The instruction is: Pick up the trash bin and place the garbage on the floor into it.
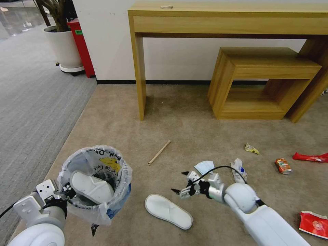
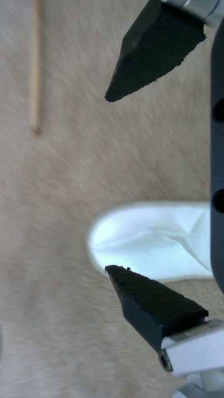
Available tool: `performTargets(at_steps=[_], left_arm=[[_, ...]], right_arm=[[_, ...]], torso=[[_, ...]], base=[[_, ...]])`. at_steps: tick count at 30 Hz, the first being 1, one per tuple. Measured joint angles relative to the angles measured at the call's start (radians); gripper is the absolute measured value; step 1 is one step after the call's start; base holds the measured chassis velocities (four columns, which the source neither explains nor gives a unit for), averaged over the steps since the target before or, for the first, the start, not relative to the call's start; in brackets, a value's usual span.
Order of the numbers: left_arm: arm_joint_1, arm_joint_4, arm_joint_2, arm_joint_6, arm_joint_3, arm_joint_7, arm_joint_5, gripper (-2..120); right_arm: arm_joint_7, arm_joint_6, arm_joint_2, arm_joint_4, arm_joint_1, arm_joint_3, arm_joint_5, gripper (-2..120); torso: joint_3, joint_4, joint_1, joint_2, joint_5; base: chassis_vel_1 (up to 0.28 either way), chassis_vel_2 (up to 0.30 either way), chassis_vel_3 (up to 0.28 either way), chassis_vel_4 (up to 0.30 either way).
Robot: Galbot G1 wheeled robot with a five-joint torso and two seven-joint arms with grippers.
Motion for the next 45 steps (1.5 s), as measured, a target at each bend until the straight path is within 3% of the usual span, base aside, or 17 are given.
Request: performTargets(at_steps=[4,11,24,35,37,42,45], left_arm=[[0.003,0.006,0.000,-0.003,-0.001,0.001,0.004,0],[0.003,0.018,0.003,-0.005,-0.002,0.002,0.008,0],[-0.022,0.042,-0.001,-0.007,0.038,0.003,0.034,0],[-0.027,0.047,-0.002,-0.007,0.045,0.003,0.037,0],[-0.027,0.047,-0.003,-0.007,0.045,0.003,0.037,0],[-0.025,0.047,-0.003,-0.008,0.045,0.003,0.037,0],[-0.024,0.046,-0.003,-0.009,0.045,0.003,0.037,0]], right_arm=[[0.000,0.010,0.069,-0.125,0.045,-0.078,-0.046,100],[-0.002,0.034,0.160,-0.208,0.062,-0.114,-0.092,100],[0.012,0.052,0.226,-0.318,0.078,-0.108,-0.185,97],[0.000,0.053,0.240,-0.351,0.074,-0.106,-0.217,60],[0.000,0.053,0.238,-0.352,0.072,-0.102,-0.220,48],[0.000,0.053,0.234,-0.351,0.067,-0.096,-0.221,36],[0.000,0.053,0.226,-0.338,0.055,-0.089,-0.223,19]], torso=[[0.000,-0.0001,0.000,0.000,-0.0001],[0.000,0.0000,0.000,0.000,-0.0001],[0.000,-0.0001,0.000,0.000,0.0000],[0.000,-0.0001,0.000,0.000,0.0000],[0.000,-0.0001,0.000,0.000,0.0000],[0.000,-0.0001,0.000,0.000,0.0000],[0.000,-0.0001,0.000,0.000,0.0001]], base=[[0.000,0.000,0.000,0.000],[0.000,0.000,0.000,0.000],[0.000,0.000,0.000,0.000],[0.000,0.000,0.000,0.000],[0.000,0.000,0.000,0.000],[0.000,0.000,0.000,0.000],[0.000,0.000,0.000,0.000]])
